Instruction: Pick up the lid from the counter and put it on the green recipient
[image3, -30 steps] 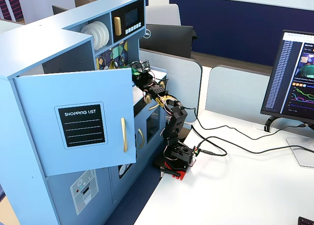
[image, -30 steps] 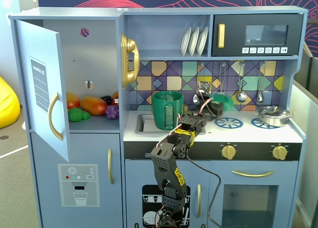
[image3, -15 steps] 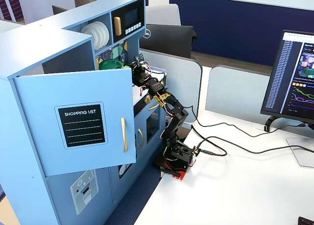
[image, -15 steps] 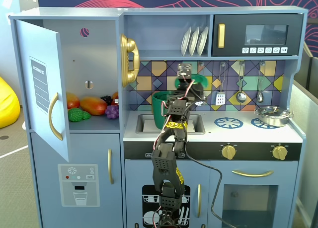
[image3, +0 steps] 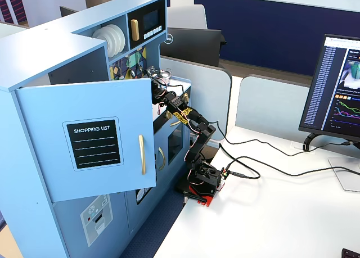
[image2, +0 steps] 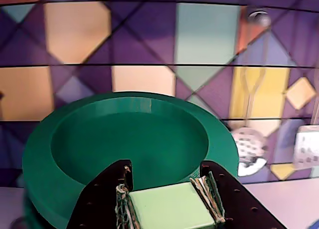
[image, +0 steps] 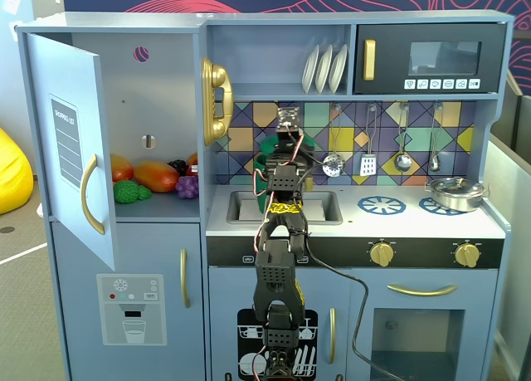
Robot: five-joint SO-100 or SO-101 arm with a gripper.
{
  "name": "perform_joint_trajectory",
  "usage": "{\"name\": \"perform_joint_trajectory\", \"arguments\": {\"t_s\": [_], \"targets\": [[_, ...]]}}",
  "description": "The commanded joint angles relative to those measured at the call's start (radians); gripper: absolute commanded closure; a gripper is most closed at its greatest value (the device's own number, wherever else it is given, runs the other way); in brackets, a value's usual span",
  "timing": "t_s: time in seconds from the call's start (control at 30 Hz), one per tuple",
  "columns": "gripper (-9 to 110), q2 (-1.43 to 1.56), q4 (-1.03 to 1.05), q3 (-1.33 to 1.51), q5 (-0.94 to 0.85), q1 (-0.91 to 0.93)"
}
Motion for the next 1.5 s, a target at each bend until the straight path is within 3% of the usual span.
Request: {"name": "perform_joint_trajectory", "arguments": {"t_s": [0.0, 1.47], "targets": [[102, 0.031, 0.003, -0.067, 0.014, -0.025], [102, -0.054, -0.028, 0.017, -0.052, 0.006]]}}
